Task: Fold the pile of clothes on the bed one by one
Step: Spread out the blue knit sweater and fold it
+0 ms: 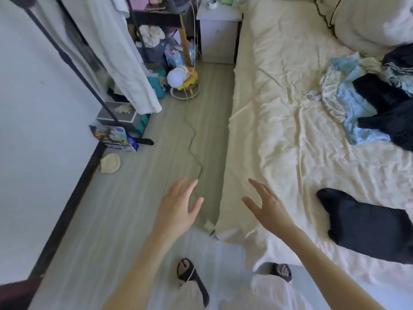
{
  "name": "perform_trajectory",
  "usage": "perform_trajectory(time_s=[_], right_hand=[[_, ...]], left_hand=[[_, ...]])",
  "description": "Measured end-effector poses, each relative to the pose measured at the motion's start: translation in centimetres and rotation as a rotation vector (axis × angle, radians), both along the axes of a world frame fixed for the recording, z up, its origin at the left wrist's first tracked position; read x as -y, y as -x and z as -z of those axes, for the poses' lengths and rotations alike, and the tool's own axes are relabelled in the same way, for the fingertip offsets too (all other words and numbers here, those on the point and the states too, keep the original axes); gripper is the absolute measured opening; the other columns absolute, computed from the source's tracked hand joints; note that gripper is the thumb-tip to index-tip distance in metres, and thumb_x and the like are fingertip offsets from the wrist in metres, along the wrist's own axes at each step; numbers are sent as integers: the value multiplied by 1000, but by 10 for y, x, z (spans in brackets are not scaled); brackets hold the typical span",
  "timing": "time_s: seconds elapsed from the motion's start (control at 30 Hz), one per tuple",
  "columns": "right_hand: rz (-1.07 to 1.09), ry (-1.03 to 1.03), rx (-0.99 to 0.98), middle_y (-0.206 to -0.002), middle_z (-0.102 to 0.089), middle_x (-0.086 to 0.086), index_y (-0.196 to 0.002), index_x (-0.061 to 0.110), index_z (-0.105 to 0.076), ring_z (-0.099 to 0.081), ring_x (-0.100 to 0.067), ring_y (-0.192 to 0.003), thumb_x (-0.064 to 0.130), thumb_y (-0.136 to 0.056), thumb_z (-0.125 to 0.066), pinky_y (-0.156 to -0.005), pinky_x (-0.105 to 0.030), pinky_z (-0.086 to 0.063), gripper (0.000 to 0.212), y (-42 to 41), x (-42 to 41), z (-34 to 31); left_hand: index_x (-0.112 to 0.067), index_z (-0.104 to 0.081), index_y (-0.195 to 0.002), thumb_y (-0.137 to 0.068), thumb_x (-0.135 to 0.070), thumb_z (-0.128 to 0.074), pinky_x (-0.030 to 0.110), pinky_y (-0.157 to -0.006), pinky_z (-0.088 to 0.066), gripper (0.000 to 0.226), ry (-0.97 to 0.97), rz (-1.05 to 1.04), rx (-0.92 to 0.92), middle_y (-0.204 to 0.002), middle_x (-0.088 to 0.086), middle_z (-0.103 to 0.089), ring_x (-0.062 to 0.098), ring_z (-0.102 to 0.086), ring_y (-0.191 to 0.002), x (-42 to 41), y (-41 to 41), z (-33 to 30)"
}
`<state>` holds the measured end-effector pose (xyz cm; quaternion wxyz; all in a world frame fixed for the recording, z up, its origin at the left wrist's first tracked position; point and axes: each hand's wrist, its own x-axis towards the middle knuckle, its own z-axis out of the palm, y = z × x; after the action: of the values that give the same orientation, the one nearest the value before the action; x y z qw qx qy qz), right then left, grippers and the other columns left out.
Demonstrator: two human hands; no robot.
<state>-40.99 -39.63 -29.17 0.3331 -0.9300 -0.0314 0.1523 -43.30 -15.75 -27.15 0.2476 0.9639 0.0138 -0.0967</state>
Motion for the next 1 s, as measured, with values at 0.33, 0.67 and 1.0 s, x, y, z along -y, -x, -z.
perform_trajectory(time_s=[0.33,0.67,1.0], right_hand=[[-3,21,21,-144,-43,-2,-144,18,-37,-41,-22,-131,39,-94,-52,-107,-36,-33,56,-20,-108,-16],[-47,239,220,-156,-22,-5,-147,21,-30,-19,-22,-144,47,-93,-49,-118,-48,-13,63,-103,-114,-29],[-38,290,202,-159,-11,0,-150,27,-18,-4,-17,-147,56,-92,-37,-117,-40,5,68,-254,-70,-32]], left_hand=[[-21,-35,-144,-96,-40,-45,34,-111,-26,52,-20,50,-7,-151,3,-31,17,-23,-141,-108,-27,-26],[-28,-25,-148,-97,-47,-37,39,-118,-16,56,-92,178,-12,-158,1,-16,22,-11,-146,-118,-111,-15],[-27,-25,-148,-97,-45,-40,37,-117,-13,57,-96,181,-8,-158,1,-16,21,-10,-146,-81,-269,-20]])
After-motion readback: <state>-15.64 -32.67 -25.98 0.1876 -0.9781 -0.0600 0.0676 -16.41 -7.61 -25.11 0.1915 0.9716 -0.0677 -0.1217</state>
